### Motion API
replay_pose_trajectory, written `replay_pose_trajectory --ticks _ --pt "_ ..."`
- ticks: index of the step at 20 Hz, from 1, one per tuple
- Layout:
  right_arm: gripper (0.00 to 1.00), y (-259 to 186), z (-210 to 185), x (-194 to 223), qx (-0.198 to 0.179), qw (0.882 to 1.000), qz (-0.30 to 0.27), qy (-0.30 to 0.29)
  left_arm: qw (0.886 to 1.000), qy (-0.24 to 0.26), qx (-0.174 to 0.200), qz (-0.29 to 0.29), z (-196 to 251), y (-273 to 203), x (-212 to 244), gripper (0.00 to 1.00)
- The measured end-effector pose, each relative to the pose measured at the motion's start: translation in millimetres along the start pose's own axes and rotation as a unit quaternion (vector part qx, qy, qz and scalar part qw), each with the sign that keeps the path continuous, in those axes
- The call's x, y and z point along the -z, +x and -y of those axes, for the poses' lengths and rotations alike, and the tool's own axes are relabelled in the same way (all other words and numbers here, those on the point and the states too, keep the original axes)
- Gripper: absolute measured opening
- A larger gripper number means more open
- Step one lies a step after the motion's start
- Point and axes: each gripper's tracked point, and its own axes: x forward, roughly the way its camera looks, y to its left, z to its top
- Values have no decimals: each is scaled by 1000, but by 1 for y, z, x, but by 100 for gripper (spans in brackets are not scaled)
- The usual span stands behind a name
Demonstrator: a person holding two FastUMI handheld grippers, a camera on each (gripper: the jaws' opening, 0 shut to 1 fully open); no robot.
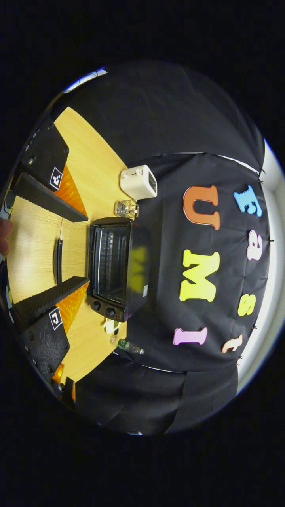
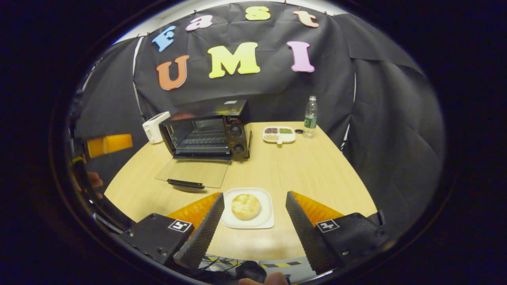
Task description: Open the electric oven with the left hand, put the food in, and close the electric oven.
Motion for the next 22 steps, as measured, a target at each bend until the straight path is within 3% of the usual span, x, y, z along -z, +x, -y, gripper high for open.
replay_pose_trajectory --ticks 4,10,14,18,22 --pt "99 39 -13 39 10 1000 -28 4 1000 13 4 22 -10 -32 -28 92" --pt "99 81 -27 75 30 998 -54 27 999 22 -27 30 -45 -60 -39 93" --pt "99 97 -21 88 58 996 -60 38 998 12 -44 38 -60 -71 -43 93" --pt "98 112 -18 92 64 995 -66 34 998 15 -56 35 -70 -73 -41 93" --pt "92 123 -17 95 62 995 -72 41 998 11 -61 25 -74 -70 -36 93"
